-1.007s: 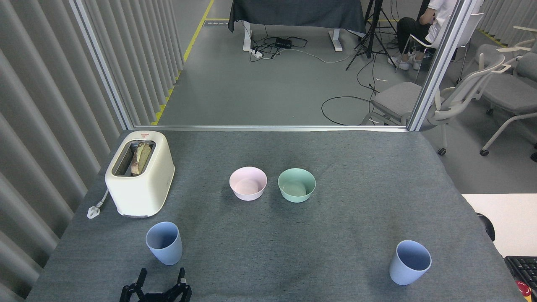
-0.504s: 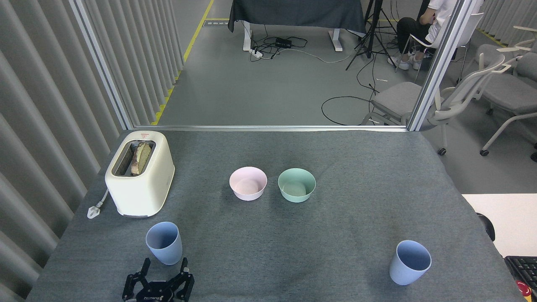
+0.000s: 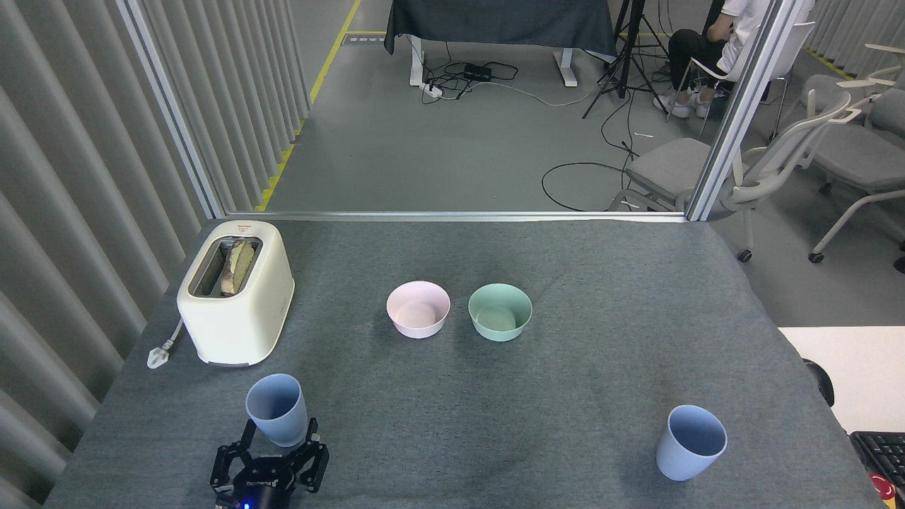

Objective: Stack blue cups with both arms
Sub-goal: 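Grasp the blue cup near the toaster with the left gripper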

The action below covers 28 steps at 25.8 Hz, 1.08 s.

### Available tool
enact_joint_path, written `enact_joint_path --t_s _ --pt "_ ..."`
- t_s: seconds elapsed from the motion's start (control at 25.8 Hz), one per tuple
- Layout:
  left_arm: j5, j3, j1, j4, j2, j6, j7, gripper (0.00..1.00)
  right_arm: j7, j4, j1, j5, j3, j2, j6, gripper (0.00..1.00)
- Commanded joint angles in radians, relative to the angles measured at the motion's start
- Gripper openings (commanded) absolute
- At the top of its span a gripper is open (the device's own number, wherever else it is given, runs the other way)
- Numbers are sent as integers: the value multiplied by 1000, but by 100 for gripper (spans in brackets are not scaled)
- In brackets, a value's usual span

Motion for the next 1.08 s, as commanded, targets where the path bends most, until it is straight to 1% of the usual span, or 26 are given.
enact_joint_path --t_s 0.0,0.31,0.39,0.5,0.58,0.74,0.85,0.93,0.97,1.05 --pt "2 0 -38 32 -1 0 -1 100 -1 2 -1 1 3 0 0 100" --pt "5 0 -118 130 -1 5 1 99 -1 8 -1 1 6 0 0 100" --pt "5 0 -118 135 2 5 1 87 -2 8 -1 1 6 0 0 100" --pt "7 0 -109 122 6 3 1 74 -2 8 -1 1 6 0 0 100" --pt "7 0 -98 93 -1 2 1 73 -2 9 -1 1 6 0 0 100" --pt "4 -15 -49 -37 -4 -15 -1 72 -1 9 -1 1 6 0 0 100" --pt "-1 -147 -15 -95 -2 -15 1 72 -2 9 -1 2 7 0 0 100" --pt "-9 -238 -11 -103 -5 -15 1 72 -2 11 -1 2 7 0 0 100" --pt "-9 -285 -15 -99 -13 -12 1 72 -1 9 -1 2 7 0 0 100" --pt "-12 -347 -24 -85 -51 -9 1 72 -2 9 -1 2 9 0 0 100"
